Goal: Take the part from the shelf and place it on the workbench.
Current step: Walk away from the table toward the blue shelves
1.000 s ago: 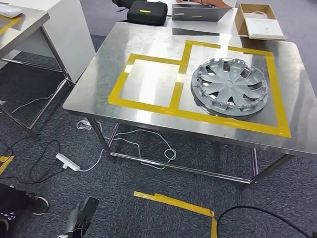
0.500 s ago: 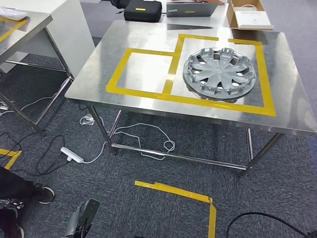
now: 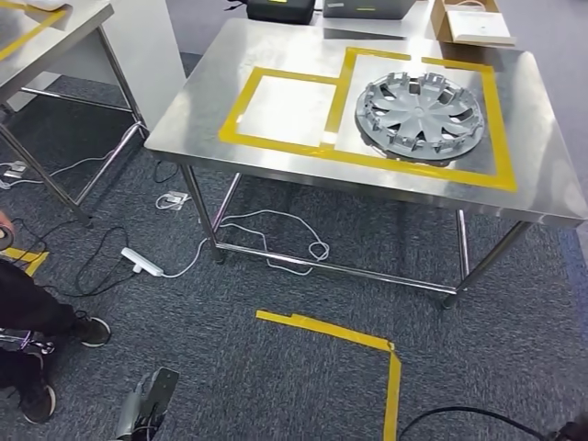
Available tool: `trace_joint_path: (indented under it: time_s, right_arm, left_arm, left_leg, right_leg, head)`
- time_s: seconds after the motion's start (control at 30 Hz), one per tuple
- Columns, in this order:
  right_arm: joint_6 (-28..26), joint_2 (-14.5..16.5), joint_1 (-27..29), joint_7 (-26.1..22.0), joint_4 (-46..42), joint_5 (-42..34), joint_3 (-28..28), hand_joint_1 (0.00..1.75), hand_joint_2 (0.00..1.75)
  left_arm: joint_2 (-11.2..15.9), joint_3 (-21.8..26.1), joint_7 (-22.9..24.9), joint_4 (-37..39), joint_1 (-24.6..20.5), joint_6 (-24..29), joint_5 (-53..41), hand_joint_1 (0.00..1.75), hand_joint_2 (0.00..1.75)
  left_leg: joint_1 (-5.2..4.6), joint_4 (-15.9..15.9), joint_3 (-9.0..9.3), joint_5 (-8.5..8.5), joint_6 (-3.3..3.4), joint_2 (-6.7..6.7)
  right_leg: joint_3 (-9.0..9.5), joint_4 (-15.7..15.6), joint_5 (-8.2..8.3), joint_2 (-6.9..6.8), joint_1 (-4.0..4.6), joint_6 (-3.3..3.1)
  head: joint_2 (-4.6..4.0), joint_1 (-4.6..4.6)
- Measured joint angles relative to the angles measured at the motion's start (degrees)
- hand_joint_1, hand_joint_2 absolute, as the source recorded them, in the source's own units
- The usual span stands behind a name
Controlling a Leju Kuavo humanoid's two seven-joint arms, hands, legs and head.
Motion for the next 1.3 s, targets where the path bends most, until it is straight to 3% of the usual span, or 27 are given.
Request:
trace_joint_path:
  time_s: [0.03, 0.07, 0.1, 0.17, 0.2, 0.27, 0.3, 0.37, 0.43, 0.47, 0.5, 0.53, 0.6, 0.67, 0.7, 0.77, 0.8, 0.87, 0.93, 0.97, 1.0, 1.03, 1.1, 1.17, 1.2, 1.3]
  right_arm:
    - [0.18, 0.08, -0.18, 0.16, 1.17, 0.33, -0.51, 0.0, 0.0]
    - [0.39, 0.15, -0.44, 0.32, 2.38, 0.76, -1.09, 0.0, 0.0]
    - [0.6, 0.2, -0.72, 0.44, 3.52, 1.17, -1.65, 0.0, 0.0]
    - [1.01, 0.33, -1.24, 0.5, 5.44, 1.85, -2.63, 0.0, 0.0]
    - [1.17, 0.4, -1.57, 0.55, 6.54, 2.25, -3.15, 0.0, 0.0]
    - [1.62, 0.57, -2.44, 0.63, 10.21, 3.2, -4.73, 0.0, 0.0]
    - [1.88, 0.65, -2.91, 0.45, 12.67, 3.58, -5.84, 0.0, 0.0]
    - [2.49, 0.78, -3.72, -0.01, 17.27, 4.36, -8.06, 0.0, 0.0]
    - [3.23, 0.78, -4.97, 0.23, 21.97, 5.34, -10.1, 0.0, 0.0]
    - [3.63, 0.74, -5.95, 0.38, 25.38, 5.86, -11.34, 0.0, 0.0]
    - [3.87, 0.62, -7.08, 0.15, 29.73, 6.31, -12.82, 0.0, 0.0]
    - [3.96, 0.43, -8.17, -0.52, 34.63, 6.66, -14.52, 0.0, 0.0]
    - [3.78, 0.01, -9.87, -2.62, 43.86, 7.15, -17.8, 0.0, 0.0]
    - [3.8, -0.32, -11.19, -3.23, 51.04, 7.38, -20.41, 0.0, 0.0]
    - [4.03, -0.48, -11.8, -2.54, 54.23, 7.44, -21.5, 0.0, 0.0]
    - [4.75, -0.83, -12.68, 0.66, 60.33, 7.56, -23.46, 0.0, 0.0]
    - [5.06, -0.92, -12.85, 2.69, 62.91, 7.62, -24.28, 0.0, 0.0]
    - [5.44, -1.01, -12.93, 6.04, 67.26, 7.72, -25.52, 0.0, 0.0]
    - [5.72, -0.98, -13.1, 8.02, 70.52, 7.83, -26.24, 0.0, 0.0]
    - [6.06, -0.98, -13.23, 9.06, 71.77, 7.97, -26.54, 0.0, 0.0]
    - [6.55, -0.98, -13.33, 10.28, 72.84, 8.18, -26.83, 0.0, 0.0]
    - [7.18, -0.97, -13.38, 11.59, 73.69, 8.48, -27.1, 0.0, 0.0]
    - [8.36, -0.85, -13.44, 13.64, 74.94, 9.25, -27.44, 0.0, 0.0]
    - [9.37, -0.66, -13.68, 14.73, 75.76, 9.93, -27.52, 0.0, 0.0]
    - [9.83, -0.56, -13.83, 15.02, 76.12, 10.19, -27.53, 0.0, 0.0]
    - [11.14, -0.23, -13.95, 15.67, 77.11, 11.05, -27.54, 0.0, 0.0]
  left_arm:
    - [0.0, 0.07, -0.01, 0.0, 0.02, 0.0, 0.0, 0.0, 0.0]
    - [0.0, 0.13, -0.02, 0.0, 0.02, 0.0, 0.0, 0.0, 0.0]
    - [0.0, 0.2, -0.05, 0.0, 0.02, 0.0, 0.0, 0.0, 0.0]
    - [0.0, 0.29, -0.15, 0.0, 0.01, 0.02, 0.0, 0.0, 0.0]
    - [0.02, 0.34, -0.19, 0.0, 0.02, 0.03, 0.01, 0.0, 0.0]
    - [0.1, 0.47, -0.26, 0.01, 0.12, 0.04, 0.03, 0.0, 0.0]
    - [0.15, 0.54, -0.3, 0.03, 0.23, 0.04, 0.04, 0.0, 0.0]
    - [0.21, 0.67, -0.36, 0.07, 0.52, 0.03, 0.07, 0.0, 0.0]
    - [0.21, 0.9, -0.49, 0.09, 0.68, 0.04, 0.16, 0.0, 0.0]
    - [0.24, 1.05, -0.57, 0.1, 0.67, 0.08, 0.28, 0.0, 0.0]
    - [0.28, 1.23, -0.64, 0.11, 0.64, 0.13, 0.41, 0.0, 0.0]
    - [0.33, 1.39, -0.7, 0.11, 0.63, 0.19, 0.51, 0.0, 0.0]
    - [0.46, 1.65, -0.79, 0.11, 0.62, 0.3, 0.61, 0.0, 0.0]
    - [0.57, 1.86, -0.83, 0.11, 0.61, 0.39, 0.61, 0.0, 0.0]
    - [0.59, 1.95, -0.82, 0.12, 0.61, 0.44, 0.61, 0.0, 0.0]
    - [0.49, 2.09, -0.74, 0.16, 0.75, 0.53, 0.59, 0.0, 0.0]
    - [0.41, 2.17, -0.65, 0.19, 0.8, 0.58, 0.58, 0.0, 0.0]
    - [0.27, 2.44, -0.52, 0.25, 0.87, 0.76, 0.54, 0.0, 0.0]
    - [0.23, 2.69, -0.48, 0.26, 0.89, 0.89, 0.48, 0.0, 0.0]
    - [0.2, 2.75, -0.48, 0.26, 0.9, 0.9, 0.45, 0.0, 0.0]
    - [0.16, 2.79, -0.48, 0.26, 0.9, 0.92, 0.43, 0.0, 0.0]
    - [0.13, 2.83, -0.48, 0.27, 0.9, 0.95, 0.39, 0.0, 0.0]
    - [0.04, 2.9, -0.48, 0.28, 0.9, 1.07, 0.27, 0.0, 0.0]
    - [-0.01, 2.94, -0.46, 0.28, 0.88, 1.19, 0.1, 0.0, 0.0]
    - [-0.02, 2.95, -0.45, 0.28, 0.86, 1.23, 0.04, 0.0, 0.0]
    - [-0.05, 2.97, -0.44, 0.28, 0.84, 1.26, -0.03, 0.0, 0.0]
  left_leg:
    - [-0.02, 0.11, -0.99, 0.69, -0.13, 0.0]
    - [-0.03, 0.24, -1.88, 1.36, -0.3, -0.01]
    - [-0.1, 0.41, -2.62, 1.94, -0.53, -0.02]
    - [-0.27, 0.69, -3.58, 3.09, -1.09, -0.02]
    - [-0.28, 0.73, -3.82, 3.69, -1.4, 0.0]
    - [-0.1, 0.76, -4.15, 4.49, -2.03, -0.02]
    - [0.0, 1.41, -4.48, 3.49, -2.38, -0.1]
    - [0.21, 5.66, -5.68, -1.78, -3.03, -0.26]
    - [0.4, 13.02, -6.95, -7.62, -3.42, -0.29]
    - [0.45, 15.95, -7.02, -8.63, -3.47, -0.3]
    - [0.47, 17.3, -6.37, -8.23, -3.43, -0.3]
    - [0.47, 16.71, -4.87, -6.9, -3.29, -0.32]
    - [0.39, 10.55, 0.39, -4.59, -2.74, -0.42]
    - [0.19, 3.24, 5.24, -4.94, -2.12, -0.54]
    - [0.06, 1.24, 6.35, -5.38, -1.84, -0.59]
    - [-0.01, 0.17, 6.17, -4.99, -1.23, -0.52]
    - [0.05, 0.04, 5.77, -4.44, -0.83, -0.44]
    - [0.19, -0.19, 4.58, -3.2, -0.05, -0.27]
    - [0.0, -0.15, 2.99, -2.17, 0.29, -0.23]
    - [-0.09, -0.14, 2.2, -1.65, 0.28, -0.22]
    - [-0.15, -0.12, 1.46, -1.18, 0.22, -0.19]
    - [-0.18, -0.09, 0.82, -0.68, 0.13, -0.18]
    - [-0.21, 0.0, -0.12, 0.14, -0.18, -0.18]
    - [-0.37, 0.15, -0.66, 0.83, -0.65, -0.14]
    - [-0.44, 0.23, -0.85, 1.17, -0.92, -0.1]
    - [-0.49, 0.65, -1.47, 1.49, -1.75, -0.04]
  right_leg:
    - [1.88, -1.35, 1.87, -0.01, -0.02, -0.02]
    - [4.73, -4.58, 3.57, -0.01, -0.03, -0.09]
    - [8.15, -9.11, 4.04, -0.01, 0.01, -0.21]
    - [13.26, -17.05, 2.9, 0.02, 0.16, -0.85]
    - [14.15, -18.94, 2.22, 0.04, 0.3, -1.27]
    - [13.42, -19.18, 2.79, -0.03, 0.39, -2.18]
    - [12.9, -19.09, 3.36, -0.13, 0.35, -2.68]
    - [11.58, -19.08, 4.68, -0.36, 0.21, -3.51]
    - [10.2, -18.94, 6.07, -0.39, 0.31, -3.82]
    - [9.35, -18.77, 6.78, -0.36, 0.38, -3.81]
    - [8.43, -18.52, 7.43, -0.33, 0.45, -3.75]
    - [7.37, -18.18, 7.96, -0.32, 0.49, -3.63]
    - [5.57, -17.39, 8.74, -0.36, 0.55, -3.26]
    - [4.29, -16.71, 9.5, -0.42, 0.65, -2.72]
    - [3.89, -16.58, 9.98, -0.44, 0.64, -2.39]
    - [3.4, -16.57, 10.75, -0.4, 0.54, -1.66]
    - [3.05, -16.25, 10.21, -0.3, 0.48, -1.32]
    - [1.41, -12.59, 6.12, -0.05, 0.34, -0.7]
    - [-0.88, -5.0, 0.9, 0.03, 0.23, -0.23]
    - [-1.51, -1.63, -0.21, 0.03, 0.2, -0.1]
    - [-1.47, 0.26, 0.14, 0.03, 0.19, -0.03]
    - [-0.47, 0.14, 1.57, 0.03, 0.19, -0.06]
    - [4.6, -6.22, 4.82, 0.02, 0.2, -0.35]
    - [10.53, -14.93, 5.08, 0.02, 0.32, -0.87]
    - [12.05, -17.54, 4.49, 0.05, 0.4, -1.15]
    - [12.1, -19.27, 4.09, 0.16, 0.31, -2.3]
  head:
    - [0.0, -0.01]
    - [0.0, -0.01]
    - [0.01, -0.01]
    - [0.01, -0.09]
    - [0.01, -0.12]
    - [0.01, -0.04]
    - [0.01, -0.04]
    - [0.0, -0.18]
    - [0.0, -0.38]
    - [0.0, -0.39]
    - [0.0, -0.4]
    - [0.0, -0.4]
    - [0.0, -0.41]
    - [0.0, -0.38]
    - [0.0, -0.38]
    - [0.0, -0.37]
    - [0.01, -0.35]
    - [0.01, -0.15]
    - [0.0, 0.03]
    - [0.0, 0.02]
    - [0.0, 0.03]
    - [0.0, 0.03]
    - [0.0, 0.03]
    - [0.0, -0.04]
    - [0.0, -0.05]
    - [0.01, -0.1]
